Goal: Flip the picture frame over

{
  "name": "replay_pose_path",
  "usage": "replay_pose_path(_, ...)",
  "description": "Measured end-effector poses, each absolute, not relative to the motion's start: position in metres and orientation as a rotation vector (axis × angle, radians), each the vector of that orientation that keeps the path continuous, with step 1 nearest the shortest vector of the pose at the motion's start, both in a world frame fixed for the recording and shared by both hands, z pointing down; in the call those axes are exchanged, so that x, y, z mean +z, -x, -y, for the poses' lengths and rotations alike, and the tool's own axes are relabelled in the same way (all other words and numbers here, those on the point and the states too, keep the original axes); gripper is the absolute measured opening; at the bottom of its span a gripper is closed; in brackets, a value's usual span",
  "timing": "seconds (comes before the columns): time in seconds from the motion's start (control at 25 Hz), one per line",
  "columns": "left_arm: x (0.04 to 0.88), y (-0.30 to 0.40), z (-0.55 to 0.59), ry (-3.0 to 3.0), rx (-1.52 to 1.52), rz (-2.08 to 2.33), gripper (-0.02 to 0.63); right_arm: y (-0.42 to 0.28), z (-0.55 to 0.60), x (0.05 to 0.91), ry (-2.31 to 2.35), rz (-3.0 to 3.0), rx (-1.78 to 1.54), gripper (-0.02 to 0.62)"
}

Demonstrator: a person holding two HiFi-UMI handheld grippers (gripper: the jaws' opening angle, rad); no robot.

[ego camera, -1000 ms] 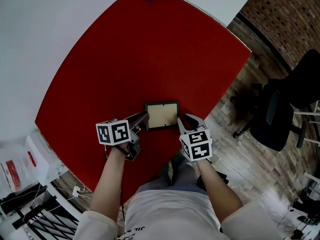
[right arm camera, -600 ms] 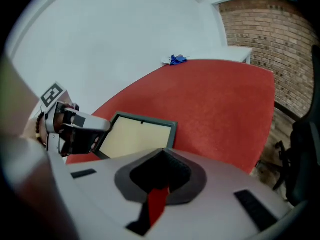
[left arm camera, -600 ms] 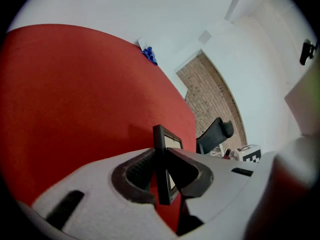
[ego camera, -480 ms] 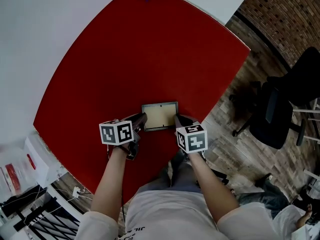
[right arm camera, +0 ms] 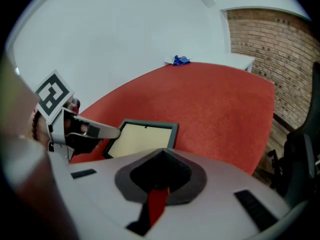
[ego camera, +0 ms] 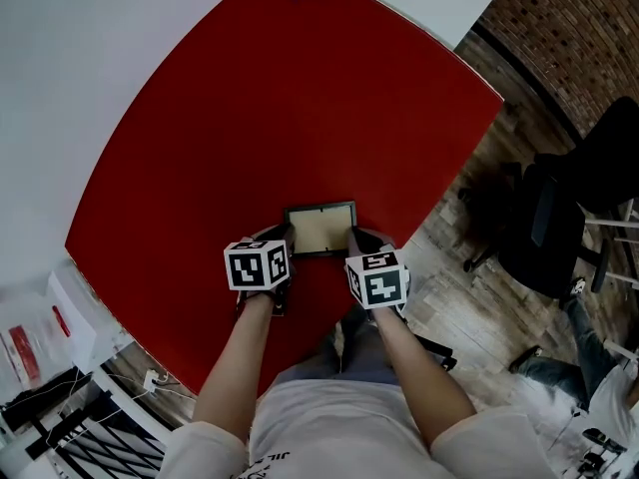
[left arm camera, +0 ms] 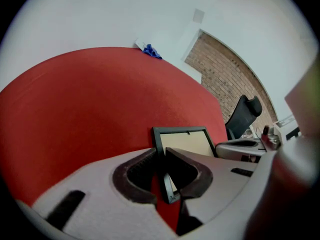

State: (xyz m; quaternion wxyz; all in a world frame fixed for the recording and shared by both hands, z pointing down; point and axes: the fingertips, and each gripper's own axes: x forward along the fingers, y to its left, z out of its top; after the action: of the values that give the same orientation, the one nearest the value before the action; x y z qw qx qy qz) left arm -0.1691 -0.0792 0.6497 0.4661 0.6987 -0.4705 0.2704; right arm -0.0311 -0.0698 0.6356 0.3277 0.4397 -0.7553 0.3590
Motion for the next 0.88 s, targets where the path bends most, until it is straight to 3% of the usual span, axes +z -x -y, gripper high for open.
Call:
replay_pose_path(0.72, 0.618, 0.179, 0.078, -1.792, 0.667, 1.275, 0.066, 0.034, 0.072, 0.629, -1.161, 1.991, 0.818, 0.005)
replay_pose_path(0.88, 0.590, 0.178, 0.060, -1.857, 0.667, 1.301, 0.006, 0.031, 0.068, 0.600, -1.139, 2.055, 0.746, 0.005)
